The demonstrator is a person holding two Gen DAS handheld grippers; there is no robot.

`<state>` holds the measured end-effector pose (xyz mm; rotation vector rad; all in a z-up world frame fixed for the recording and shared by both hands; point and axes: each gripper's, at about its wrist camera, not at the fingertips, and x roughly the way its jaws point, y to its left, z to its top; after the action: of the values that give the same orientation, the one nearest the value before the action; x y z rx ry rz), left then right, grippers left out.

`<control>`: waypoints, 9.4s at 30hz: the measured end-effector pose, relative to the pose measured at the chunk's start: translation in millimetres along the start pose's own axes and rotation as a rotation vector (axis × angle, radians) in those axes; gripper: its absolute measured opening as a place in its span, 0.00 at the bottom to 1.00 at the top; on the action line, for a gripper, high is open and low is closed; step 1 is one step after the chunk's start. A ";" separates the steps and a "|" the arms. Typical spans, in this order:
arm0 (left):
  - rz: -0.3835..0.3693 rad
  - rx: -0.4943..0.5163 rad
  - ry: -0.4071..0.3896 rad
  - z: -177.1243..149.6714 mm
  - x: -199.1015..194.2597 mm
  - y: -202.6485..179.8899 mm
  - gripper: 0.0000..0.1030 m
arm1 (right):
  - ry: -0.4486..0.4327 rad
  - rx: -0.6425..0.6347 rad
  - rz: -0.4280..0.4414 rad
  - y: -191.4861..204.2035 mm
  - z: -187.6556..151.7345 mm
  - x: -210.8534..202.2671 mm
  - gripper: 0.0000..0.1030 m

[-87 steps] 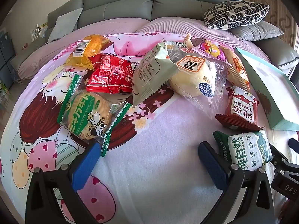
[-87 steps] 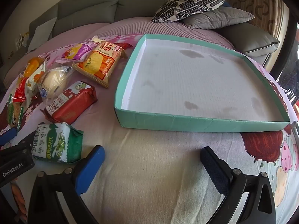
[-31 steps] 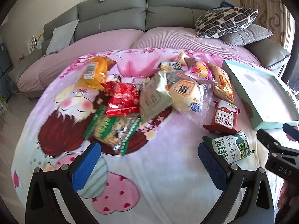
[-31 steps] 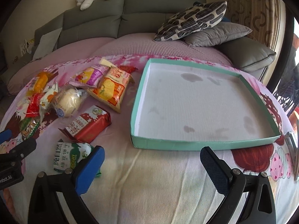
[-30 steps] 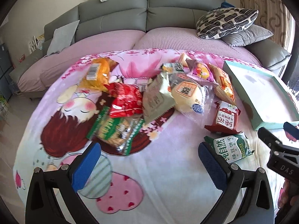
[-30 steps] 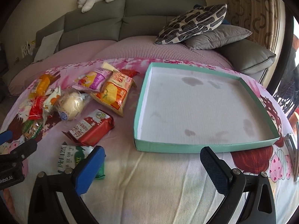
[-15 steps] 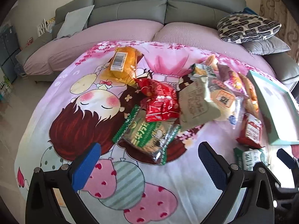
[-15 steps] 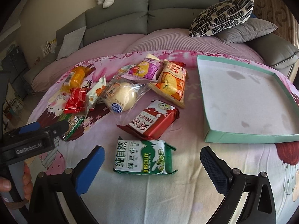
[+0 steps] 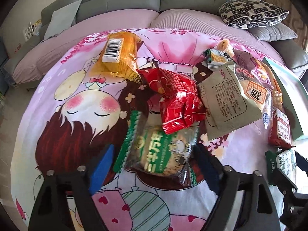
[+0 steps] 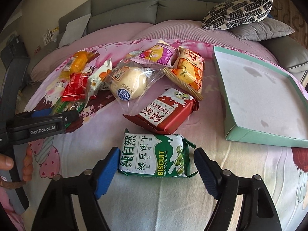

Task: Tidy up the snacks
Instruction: 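Grasp green biscuit pack with right tool while left tool grasps green-wrapped round cookie, then carry both snacks into the teal tray and open both tools, then withdraw both tools from the tray back toward the snack pile, then grasp red-white milk biscuit pack with right tool while left tool grasps red Rich Kiss pack, then carry both red packs into the tray and open both tools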

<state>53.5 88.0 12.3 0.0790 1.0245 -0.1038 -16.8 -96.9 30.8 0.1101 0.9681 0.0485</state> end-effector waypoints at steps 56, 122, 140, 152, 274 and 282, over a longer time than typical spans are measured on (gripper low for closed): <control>-0.354 0.047 -0.221 58.1 -102.9 -141.9 0.51 | -0.319 0.216 -0.259 -138.1 45.1 -90.3 0.68; -0.230 -0.010 -0.074 89.3 -41.7 -224.1 0.70 | -0.044 0.365 -0.350 -230.1 59.3 -40.7 0.80; -0.121 -0.128 -0.120 56.1 -38.4 -143.8 0.90 | -0.021 0.339 -0.378 -203.0 49.4 -35.8 0.87; -0.017 -0.109 -0.191 54.1 -48.2 -118.8 0.94 | -0.065 0.238 -0.344 -172.2 58.1 -32.3 1.00; -0.259 0.142 -0.173 67.7 -69.9 -231.9 0.61 | -0.143 0.466 -0.325 -237.7 46.7 -81.8 0.41; -0.305 0.220 -0.159 57.8 -64.3 -274.8 0.61 | -0.169 0.530 -0.402 -279.4 36.4 -100.1 0.41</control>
<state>35.5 -188.1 92.5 0.1129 0.8579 -0.4938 -45.7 -386.1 101.1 0.3975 0.7995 -0.5823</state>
